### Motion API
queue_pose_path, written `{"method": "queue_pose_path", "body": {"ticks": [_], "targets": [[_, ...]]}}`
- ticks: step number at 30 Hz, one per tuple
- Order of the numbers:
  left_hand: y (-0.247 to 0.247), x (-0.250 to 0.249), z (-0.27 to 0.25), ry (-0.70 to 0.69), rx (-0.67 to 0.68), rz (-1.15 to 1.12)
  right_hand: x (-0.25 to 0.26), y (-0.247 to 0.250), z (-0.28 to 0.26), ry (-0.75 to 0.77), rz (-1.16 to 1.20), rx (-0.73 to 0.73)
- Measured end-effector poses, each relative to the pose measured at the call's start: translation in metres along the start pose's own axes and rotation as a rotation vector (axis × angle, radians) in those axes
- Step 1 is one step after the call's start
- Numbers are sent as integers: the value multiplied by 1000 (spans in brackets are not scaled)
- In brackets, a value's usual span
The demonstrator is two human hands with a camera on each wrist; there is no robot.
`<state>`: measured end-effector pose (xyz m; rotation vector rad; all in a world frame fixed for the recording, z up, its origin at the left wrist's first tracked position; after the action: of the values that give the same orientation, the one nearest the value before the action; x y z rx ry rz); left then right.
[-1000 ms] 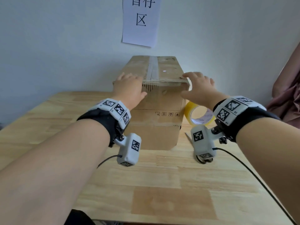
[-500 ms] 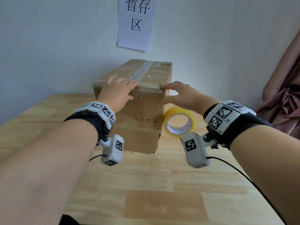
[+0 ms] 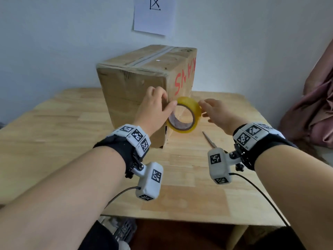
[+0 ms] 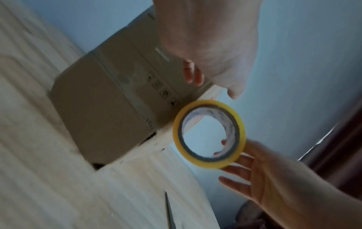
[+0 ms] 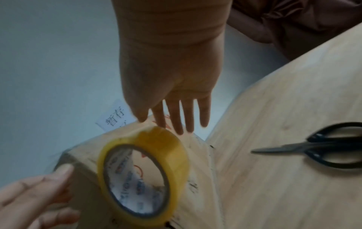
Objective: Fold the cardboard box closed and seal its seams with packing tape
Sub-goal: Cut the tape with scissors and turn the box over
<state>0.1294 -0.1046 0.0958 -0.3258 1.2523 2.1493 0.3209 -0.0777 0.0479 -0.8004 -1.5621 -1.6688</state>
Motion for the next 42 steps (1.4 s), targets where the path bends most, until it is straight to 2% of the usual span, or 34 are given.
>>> {"method": "queue_pose_path", "body": {"ticks": [2, 5, 6, 8, 10, 12, 14, 16, 23, 25, 27, 30, 32, 34, 42], "targets": [[-22, 2, -8, 68, 50, -111, -43, 8, -1, -116, -138, -57], [-40, 7, -19, 127, 16, -217, -105, 6, -20, -334, -430, 41], [-44, 9, -22, 133, -6, -227, -118, 3, -24, -363, -523, 85], [-53, 11, -26, 130, -39, -231, -125, -2, -26, -361, -686, 139], [-59, 14, -28, 118, -64, -229, -121, -3, -25, -334, -748, 137], [-59, 17, -26, 97, -108, -225, -123, -13, -23, -298, -867, 210], [-57, 18, -24, 80, -156, -235, -140, -24, -23, -310, -916, 289], [-56, 23, -22, 89, -186, -257, -157, -32, -26, -360, -895, 308], [-60, 19, -20, 67, -207, -300, -167, -43, -18, -367, -684, 149], [-58, 18, -18, 71, -237, -305, -168, -35, -11, -399, -441, 28], [-54, 17, -16, 76, -270, -295, -159, -23, -6, -396, -81, -140], [-48, 17, -15, 75, -292, -302, -125, -8, 3, -284, 317, -275], [-46, 17, -14, 93, -270, -315, -94, -5, 6, -178, 525, -263], [-46, 18, -11, 131, -232, -339, -66, -10, 8, -97, 625, -186], [-46, 25, -3, 260, -76, -385, -25, -23, -2, 55, 682, 43]]}}
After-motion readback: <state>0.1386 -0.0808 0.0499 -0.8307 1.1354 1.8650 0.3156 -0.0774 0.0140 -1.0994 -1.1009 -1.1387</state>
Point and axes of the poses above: each hand's wrist, its own z-axis towards the middle knuckle, its own y-axis out of the back of the hand, x = y × z, the point moved 10 cm from there along z, towards the middle knuckle, and after that the axes turned 3 degrees about y, right-handed, at the moved point
